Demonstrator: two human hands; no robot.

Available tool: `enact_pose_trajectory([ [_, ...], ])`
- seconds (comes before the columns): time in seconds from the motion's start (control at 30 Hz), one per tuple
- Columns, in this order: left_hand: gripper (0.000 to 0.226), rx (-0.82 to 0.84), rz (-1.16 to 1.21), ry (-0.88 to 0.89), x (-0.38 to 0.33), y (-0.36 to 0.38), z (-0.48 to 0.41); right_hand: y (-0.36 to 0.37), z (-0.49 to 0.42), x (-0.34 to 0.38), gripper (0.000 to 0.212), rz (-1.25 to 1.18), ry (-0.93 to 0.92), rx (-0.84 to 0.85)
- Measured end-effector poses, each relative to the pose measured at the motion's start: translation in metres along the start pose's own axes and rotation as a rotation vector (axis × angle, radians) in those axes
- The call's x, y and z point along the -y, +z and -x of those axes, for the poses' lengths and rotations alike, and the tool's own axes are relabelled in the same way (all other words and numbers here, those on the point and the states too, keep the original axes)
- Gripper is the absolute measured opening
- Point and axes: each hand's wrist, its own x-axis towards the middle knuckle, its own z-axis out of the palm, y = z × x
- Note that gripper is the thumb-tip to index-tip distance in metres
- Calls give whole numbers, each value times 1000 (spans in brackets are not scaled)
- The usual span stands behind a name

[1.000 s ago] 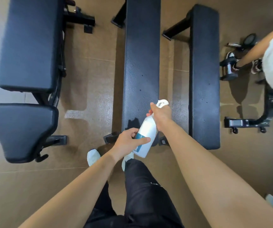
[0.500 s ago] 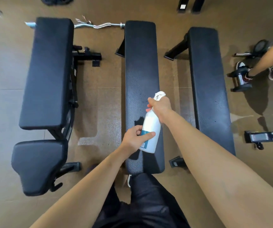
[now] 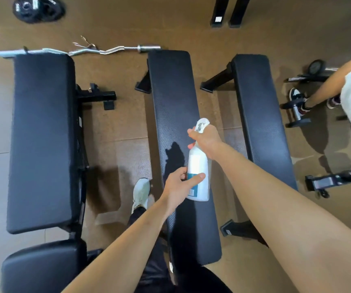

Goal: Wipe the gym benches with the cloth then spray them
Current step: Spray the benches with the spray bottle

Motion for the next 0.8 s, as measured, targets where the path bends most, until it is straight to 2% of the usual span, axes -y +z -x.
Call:
enact_pose_trajectory([
  [0.13, 46, 20, -65, 2, -49, -37, -44, 22, -42, 47, 25, 20, 64, -129],
  [0.2, 43, 39, -88, 8, -71, -53, -65, 29, -57, 73, 28, 59, 91, -188],
  [0.4, 41, 44, -46, 13, -115, -80, -85, 42, -80, 125, 21, 63, 76, -120],
  [0.63, 50, 44, -80, -7, -111, -98, -70, 61, -67, 121, 23, 156, 130, -235],
  [0.8, 49, -20, -92, -5, -85, -98, -16, 72, -25, 95, 24, 81, 80, -70],
])
